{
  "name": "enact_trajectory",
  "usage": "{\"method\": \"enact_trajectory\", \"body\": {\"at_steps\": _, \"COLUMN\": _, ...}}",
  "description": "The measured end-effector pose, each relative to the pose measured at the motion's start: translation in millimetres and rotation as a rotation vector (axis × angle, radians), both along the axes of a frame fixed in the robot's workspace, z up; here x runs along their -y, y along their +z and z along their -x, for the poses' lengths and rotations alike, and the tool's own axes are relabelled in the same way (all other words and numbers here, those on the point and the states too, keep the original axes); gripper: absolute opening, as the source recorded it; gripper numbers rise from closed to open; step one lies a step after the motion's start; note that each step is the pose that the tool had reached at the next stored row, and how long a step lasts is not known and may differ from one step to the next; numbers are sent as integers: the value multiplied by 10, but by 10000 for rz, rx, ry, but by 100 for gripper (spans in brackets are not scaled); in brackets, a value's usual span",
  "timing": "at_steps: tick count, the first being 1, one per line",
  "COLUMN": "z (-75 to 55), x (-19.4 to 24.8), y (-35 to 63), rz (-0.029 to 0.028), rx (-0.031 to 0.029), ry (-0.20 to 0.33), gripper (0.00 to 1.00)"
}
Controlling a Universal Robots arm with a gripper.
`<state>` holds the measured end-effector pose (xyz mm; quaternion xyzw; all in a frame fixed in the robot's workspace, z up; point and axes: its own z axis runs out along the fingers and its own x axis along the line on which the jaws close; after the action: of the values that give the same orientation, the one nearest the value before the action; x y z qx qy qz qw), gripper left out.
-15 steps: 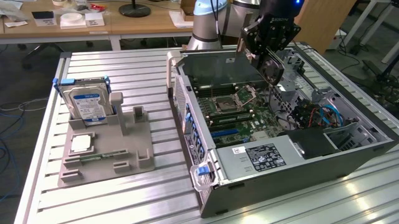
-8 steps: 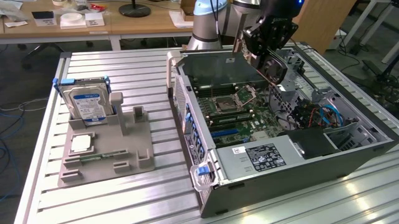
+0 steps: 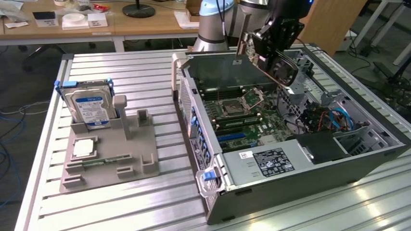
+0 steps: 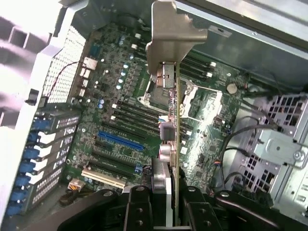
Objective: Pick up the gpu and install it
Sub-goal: 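Insert the gpu into the slot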
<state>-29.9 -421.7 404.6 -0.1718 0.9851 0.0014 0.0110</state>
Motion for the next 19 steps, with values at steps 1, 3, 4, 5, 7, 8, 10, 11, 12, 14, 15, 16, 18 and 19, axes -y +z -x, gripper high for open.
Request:
{"method": "enact_trajectory", "body": {"at_steps": 1, "z": 0, "x": 0, "y": 0, "rz": 0, "rx": 0, "ry": 179, "gripper": 28}}
{"method": "enact_trajectory", "body": {"at_steps": 3, "z": 0, "x": 0, "y": -1, "rz": -1, "rx": 0, "ry": 538, "gripper": 28}}
{"method": "enact_trajectory", "body": {"at_steps": 4, "z": 0, "x": 0, "y": 0, "rz": 0, "rx": 0, "ry": 718, "gripper": 28}}
{"method": "enact_trajectory", "body": {"at_steps": 5, "z": 0, "x": 0, "y": 0, "rz": 0, "rx": 0, "ry": 900, "gripper": 28}}
{"method": "enact_trajectory", "body": {"at_steps": 7, "z": 0, "x": 0, "y": 0, "rz": 0, "rx": 0, "ry": 1259, "gripper": 28}}
{"method": "enact_trajectory", "body": {"at_steps": 8, "z": 0, "x": 0, "y": -1, "rz": 0, "rx": 0, "ry": 1449, "gripper": 28}}
{"method": "enact_trajectory", "body": {"at_steps": 10, "z": 0, "x": 0, "y": -1, "rz": 0, "rx": 0, "ry": 1797, "gripper": 28}}
{"method": "enact_trajectory", "body": {"at_steps": 11, "z": 0, "x": 0, "y": 0, "rz": 0, "rx": 0, "ry": 1955, "gripper": 28}}
{"method": "enact_trajectory", "body": {"at_steps": 12, "z": 0, "x": 0, "y": -1, "rz": -1, "rx": 0, "ry": 2118, "gripper": 28}}
{"method": "enact_trajectory", "body": {"at_steps": 14, "z": 0, "x": 0, "y": -1, "rz": -1, "rx": 0, "ry": 2437, "gripper": 28}}
{"method": "enact_trajectory", "body": {"at_steps": 15, "z": 0, "x": 0, "y": 0, "rz": 0, "rx": 0, "ry": 2581, "gripper": 28}}
{"method": "enact_trajectory", "body": {"at_steps": 16, "z": 0, "x": 0, "y": -1, "rz": -1, "rx": 0, "ry": 2710, "gripper": 28}}
{"method": "enact_trajectory", "body": {"at_steps": 18, "z": 0, "x": 0, "y": 0, "rz": 0, "rx": 0, "ry": 2980, "gripper": 28}}
{"method": "enact_trajectory", "body": {"at_steps": 19, "z": 0, "x": 0, "y": -1, "rz": -1, "rx": 0, "ry": 3125, "gripper": 28}}
